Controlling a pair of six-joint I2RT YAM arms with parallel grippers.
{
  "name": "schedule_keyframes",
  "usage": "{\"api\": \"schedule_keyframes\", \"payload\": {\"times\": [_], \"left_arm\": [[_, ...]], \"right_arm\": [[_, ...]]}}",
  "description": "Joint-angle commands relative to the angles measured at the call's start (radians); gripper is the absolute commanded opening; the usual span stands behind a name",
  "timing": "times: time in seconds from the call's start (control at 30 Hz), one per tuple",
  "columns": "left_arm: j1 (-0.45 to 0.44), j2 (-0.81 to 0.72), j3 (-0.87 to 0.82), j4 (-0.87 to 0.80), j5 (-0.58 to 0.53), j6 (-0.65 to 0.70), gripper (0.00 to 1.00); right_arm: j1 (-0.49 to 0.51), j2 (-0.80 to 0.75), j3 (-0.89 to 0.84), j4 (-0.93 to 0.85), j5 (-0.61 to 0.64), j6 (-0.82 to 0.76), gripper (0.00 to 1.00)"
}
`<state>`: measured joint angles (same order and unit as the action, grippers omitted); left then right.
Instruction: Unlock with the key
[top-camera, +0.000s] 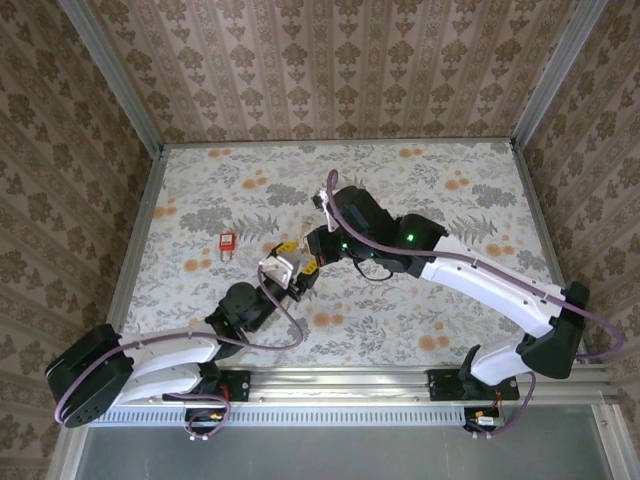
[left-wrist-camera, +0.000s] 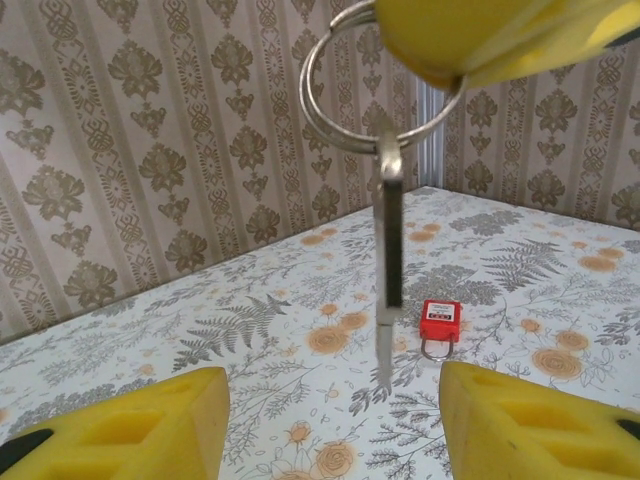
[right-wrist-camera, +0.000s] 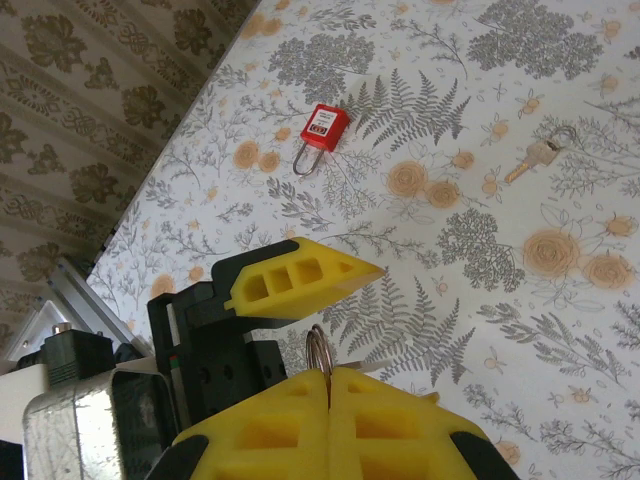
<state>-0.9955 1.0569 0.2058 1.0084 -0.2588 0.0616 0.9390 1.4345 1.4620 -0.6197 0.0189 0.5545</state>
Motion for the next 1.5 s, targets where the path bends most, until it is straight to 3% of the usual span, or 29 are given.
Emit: {"api": "schedule_keyframes", "payload": {"times": [0.0, 0.1, 0.2, 0.33, 0.73, 1.0, 1.2, 1.37, 1.47], "left_arm": [[-0.004, 0.031, 0.036, 0.088, 0.024, 0.014, 0.57], [-0.002, 0.057, 0.044, 0.126, 0.016, 0.018, 0.53], [-0.003, 0.079, 0.074, 0.095, 0.028, 0.030, 0.40], [-0.002, 0.118, 0.078, 0.137, 0.015, 0.027, 0.36], [-0.003, 0.127, 0.072, 0.157, 0.024, 0.023, 0.00], [-0.002, 0.082, 0.075, 0.099, 0.060, 0.021, 0.00], [0.013, 0.007, 0.103, -0.095, 0.110, -0.039, 0.00], [0.076, -0.103, 0.202, -0.482, 0.235, -0.103, 0.00], [0.122, -0.139, 0.277, -0.708, 0.359, -0.104, 0.00]], "right_arm": [[0.006, -0.036, -0.038, 0.046, -0.002, 0.045, 0.02], [0.006, -0.036, -0.057, 0.057, -0.015, 0.061, 0.02], [0.006, -0.036, -0.064, 0.051, -0.020, 0.059, 0.02], [0.006, -0.036, -0.076, 0.049, -0.018, 0.063, 0.02], [0.002, -0.088, -0.086, 0.047, 0.052, 0.060, 0.02], [-0.019, -0.092, -0.113, 0.063, 0.052, 0.074, 0.03], [-0.081, -0.109, -0.141, 0.078, 0.035, 0.061, 0.21], [-0.183, -0.166, -0.232, 0.222, -0.066, -0.014, 0.39], [-0.233, -0.216, -0.343, 0.328, -0.058, -0.124, 0.59]]}}
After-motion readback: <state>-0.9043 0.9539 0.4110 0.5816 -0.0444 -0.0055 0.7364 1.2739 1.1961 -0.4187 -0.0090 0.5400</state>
